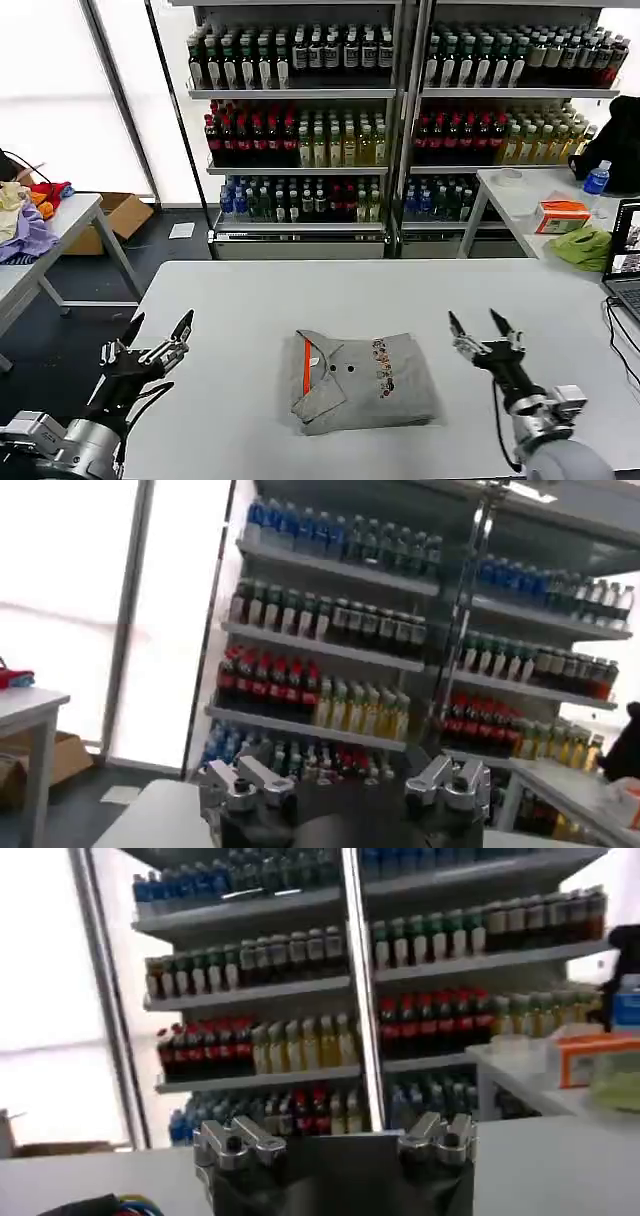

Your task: Fold and organize the clothes.

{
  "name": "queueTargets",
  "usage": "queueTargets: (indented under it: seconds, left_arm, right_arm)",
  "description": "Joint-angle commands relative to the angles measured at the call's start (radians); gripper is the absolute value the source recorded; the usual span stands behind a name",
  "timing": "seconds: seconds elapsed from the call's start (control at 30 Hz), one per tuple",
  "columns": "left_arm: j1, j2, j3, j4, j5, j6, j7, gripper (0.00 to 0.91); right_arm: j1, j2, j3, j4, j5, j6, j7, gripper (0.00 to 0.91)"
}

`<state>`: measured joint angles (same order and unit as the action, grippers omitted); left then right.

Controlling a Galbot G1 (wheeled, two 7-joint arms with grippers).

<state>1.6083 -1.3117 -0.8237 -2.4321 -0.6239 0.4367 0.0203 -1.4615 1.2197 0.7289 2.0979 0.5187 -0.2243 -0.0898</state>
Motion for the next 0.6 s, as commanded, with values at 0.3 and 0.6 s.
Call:
queueTargets:
  seconds: [0.3,0.6]
  left_arm:
    - [0.032,-0.011,-0.016,0.079,0.031,-0.072,0.044,0.907]
    - [0.037,-0.025,0.050,0.165,0.185,-0.271,0.085,0.907]
  right_arm:
    - [-0.124,0.062,0.301,-0.158,0.017,0.239,-0.212,0.907]
    - [-0.142,0.090,0.242,-0.156,0.016,0.265,-0.182,0.907]
